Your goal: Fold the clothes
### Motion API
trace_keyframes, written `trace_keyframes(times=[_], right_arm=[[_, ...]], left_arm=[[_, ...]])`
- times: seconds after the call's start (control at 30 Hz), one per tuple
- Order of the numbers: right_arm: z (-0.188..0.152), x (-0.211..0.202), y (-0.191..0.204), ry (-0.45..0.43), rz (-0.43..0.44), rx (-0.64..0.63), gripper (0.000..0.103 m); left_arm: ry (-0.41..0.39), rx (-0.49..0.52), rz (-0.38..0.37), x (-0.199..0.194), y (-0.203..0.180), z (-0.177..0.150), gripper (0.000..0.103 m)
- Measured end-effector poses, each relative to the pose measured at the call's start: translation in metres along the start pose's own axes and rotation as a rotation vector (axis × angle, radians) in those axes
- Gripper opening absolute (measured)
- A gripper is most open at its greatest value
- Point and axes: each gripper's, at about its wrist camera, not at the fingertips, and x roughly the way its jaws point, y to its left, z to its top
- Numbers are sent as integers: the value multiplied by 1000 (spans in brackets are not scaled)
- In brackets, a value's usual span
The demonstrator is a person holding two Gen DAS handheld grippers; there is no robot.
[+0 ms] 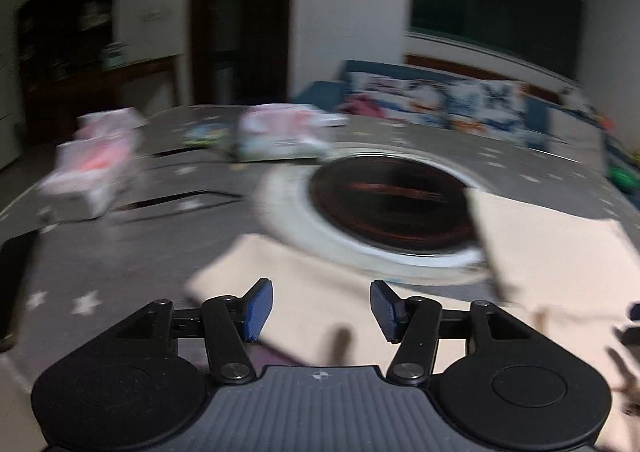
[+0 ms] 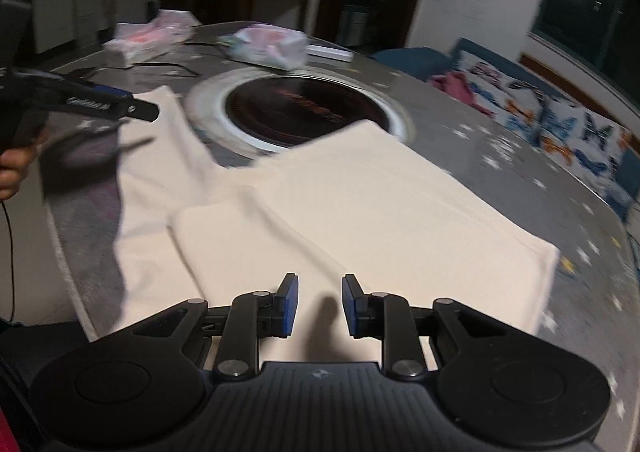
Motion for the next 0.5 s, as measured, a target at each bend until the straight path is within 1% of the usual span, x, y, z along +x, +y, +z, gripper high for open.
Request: trace_keyframes(times=[0.1,0.17,0.23,0.33,0.4,0.5], right_arm=[[12,8,11,-12,38,-31,22],[18,14,17,-15,60,-43,22],[24,21,23,-15,85,-56,22],[28,31,32,-5,118,-70,23],[27,38,35,3,121,-74,23],[28,37,34,-3,115,-62,23]], left_arm=[[15,-60,58,6,21,1,62],[19,-85,91,9,31,-1,65],[21,-103,115,10,39,-2,66],[27,-118,118,16,44,-2,66],[31,-127,117,20,46,-2,66],[37,-141,115,26,51,-2,65]])
